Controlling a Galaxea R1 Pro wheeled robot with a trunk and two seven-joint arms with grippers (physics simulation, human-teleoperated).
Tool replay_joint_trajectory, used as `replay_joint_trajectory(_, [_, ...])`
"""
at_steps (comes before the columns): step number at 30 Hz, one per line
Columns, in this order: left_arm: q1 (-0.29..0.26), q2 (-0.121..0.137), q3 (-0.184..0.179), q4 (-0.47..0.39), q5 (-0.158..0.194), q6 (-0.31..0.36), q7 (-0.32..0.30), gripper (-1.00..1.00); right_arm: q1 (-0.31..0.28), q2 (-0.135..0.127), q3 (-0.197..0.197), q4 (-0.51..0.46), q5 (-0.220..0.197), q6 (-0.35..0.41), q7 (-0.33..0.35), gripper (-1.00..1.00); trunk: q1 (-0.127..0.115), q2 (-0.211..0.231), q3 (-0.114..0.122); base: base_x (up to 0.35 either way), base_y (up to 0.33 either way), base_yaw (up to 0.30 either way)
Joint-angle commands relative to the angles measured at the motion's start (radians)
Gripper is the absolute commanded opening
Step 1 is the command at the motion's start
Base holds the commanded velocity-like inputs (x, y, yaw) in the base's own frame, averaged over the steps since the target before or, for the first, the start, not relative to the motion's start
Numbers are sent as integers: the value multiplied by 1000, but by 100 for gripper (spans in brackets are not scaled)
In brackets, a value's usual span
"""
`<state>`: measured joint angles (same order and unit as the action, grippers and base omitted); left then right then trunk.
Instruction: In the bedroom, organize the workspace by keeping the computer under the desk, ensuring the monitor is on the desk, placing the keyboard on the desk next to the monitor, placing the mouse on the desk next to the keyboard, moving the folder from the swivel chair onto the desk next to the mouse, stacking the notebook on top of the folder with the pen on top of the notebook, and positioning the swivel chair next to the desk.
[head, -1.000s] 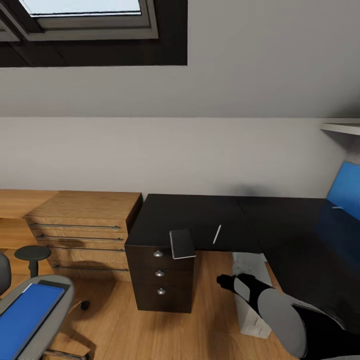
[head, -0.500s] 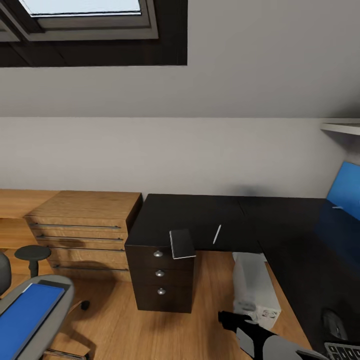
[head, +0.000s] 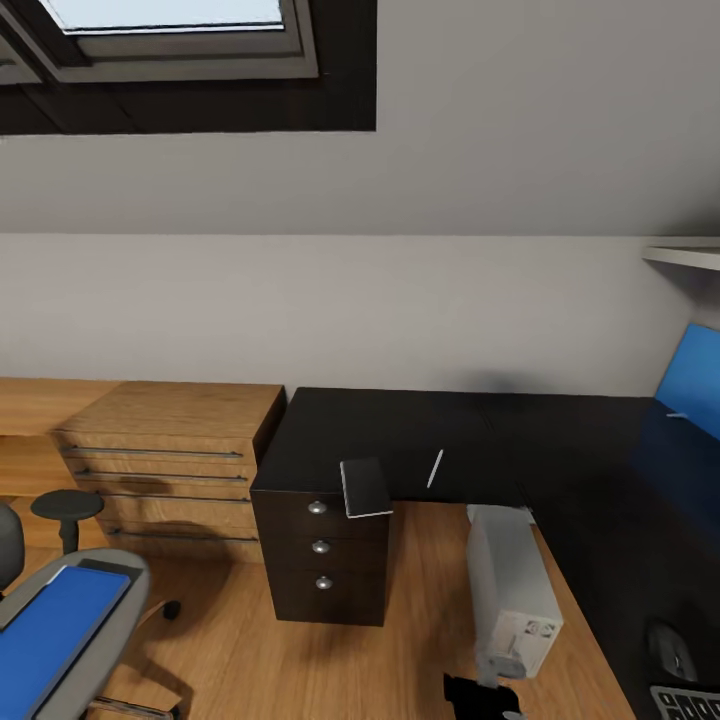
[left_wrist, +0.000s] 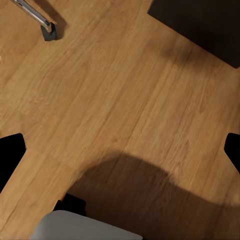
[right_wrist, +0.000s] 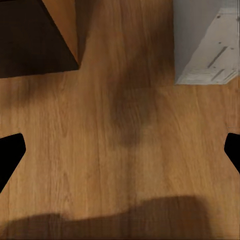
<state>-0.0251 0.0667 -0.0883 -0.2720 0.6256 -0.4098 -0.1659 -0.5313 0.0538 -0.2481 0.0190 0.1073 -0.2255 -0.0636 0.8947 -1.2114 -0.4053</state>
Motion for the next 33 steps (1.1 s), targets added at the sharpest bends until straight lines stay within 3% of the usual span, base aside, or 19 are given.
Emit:
replay_joint_trajectory(1, [-1, 1, -8, 2, 11, -4, -3, 100, 8, -1, -7, 2, 10, -33, -5, 100, 0, -1, -1, 0, 0, 176])
replay_joint_trajectory(12, [-1, 1, -8, 2, 10, -4, -3, 100, 28, 18, -7, 2, 9, -119, -10, 100, 0, -1, 0, 0, 0, 246])
replay_joint_trajectory(17, [-1, 1, -10, 2, 10, -4, -3, 100, 29, 38, -7, 2, 10, -129, -11, 100, 0, -1, 0, 0, 0, 273])
replay_joint_trajectory(33, [-1, 1, -13, 2, 8, -3, -3, 100, 30, 43, -7, 2, 11, -130, -12, 100, 0, -1, 0, 0, 0, 270])
